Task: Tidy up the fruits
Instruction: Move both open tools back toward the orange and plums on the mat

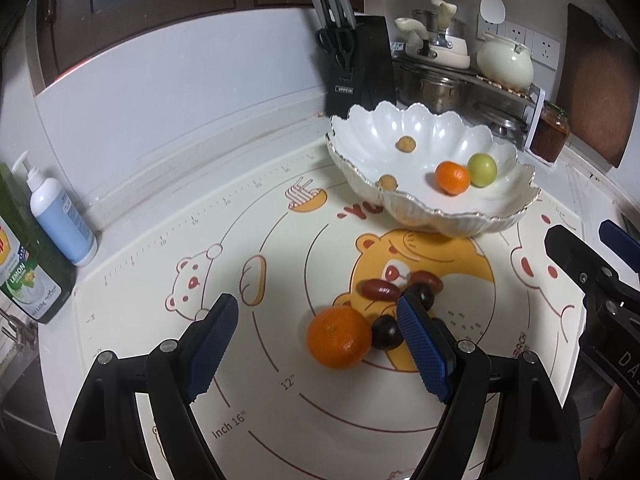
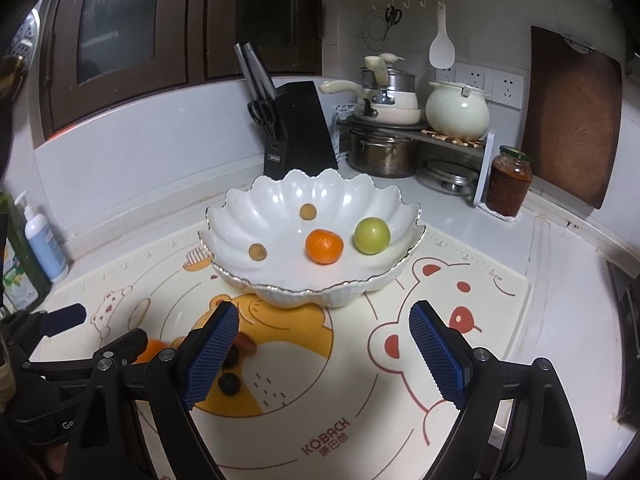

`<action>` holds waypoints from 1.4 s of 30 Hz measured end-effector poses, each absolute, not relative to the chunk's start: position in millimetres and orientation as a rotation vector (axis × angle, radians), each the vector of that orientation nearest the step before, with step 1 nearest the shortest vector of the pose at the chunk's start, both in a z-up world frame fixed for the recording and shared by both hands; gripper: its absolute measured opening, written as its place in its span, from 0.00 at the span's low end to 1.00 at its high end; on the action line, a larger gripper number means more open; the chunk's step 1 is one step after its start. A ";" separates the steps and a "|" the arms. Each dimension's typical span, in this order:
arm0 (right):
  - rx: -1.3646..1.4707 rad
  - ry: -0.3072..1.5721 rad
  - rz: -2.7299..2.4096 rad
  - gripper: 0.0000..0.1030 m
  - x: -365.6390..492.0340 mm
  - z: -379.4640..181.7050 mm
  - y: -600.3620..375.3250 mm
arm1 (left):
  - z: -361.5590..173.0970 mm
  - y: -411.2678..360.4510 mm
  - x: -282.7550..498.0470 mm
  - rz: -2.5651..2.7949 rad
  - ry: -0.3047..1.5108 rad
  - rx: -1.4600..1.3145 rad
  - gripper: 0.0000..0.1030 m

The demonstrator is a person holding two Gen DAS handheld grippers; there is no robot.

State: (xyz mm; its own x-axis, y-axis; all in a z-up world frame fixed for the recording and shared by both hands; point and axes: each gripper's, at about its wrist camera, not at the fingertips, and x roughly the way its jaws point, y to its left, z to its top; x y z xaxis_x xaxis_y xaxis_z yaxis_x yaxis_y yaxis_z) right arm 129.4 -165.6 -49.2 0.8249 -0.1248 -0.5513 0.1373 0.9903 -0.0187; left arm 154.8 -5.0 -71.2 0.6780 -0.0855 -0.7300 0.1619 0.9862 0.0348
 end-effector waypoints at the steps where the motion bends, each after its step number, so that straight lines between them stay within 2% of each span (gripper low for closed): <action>1: 0.019 0.587 -0.138 0.85 129.4 -50.7 -164.7 | -73.0 -4.3 154.4 -0.140 0.818 0.101 0.79; 20: -0.016 0.660 -0.094 0.84 132.6 -83.4 -150.5 | -106.9 4.3 154.4 -0.184 0.898 0.128 0.79; 42: -0.025 0.766 0.011 0.65 147.6 -110.2 -140.3 | -125.6 1.1 165.4 -0.238 0.937 0.166 0.76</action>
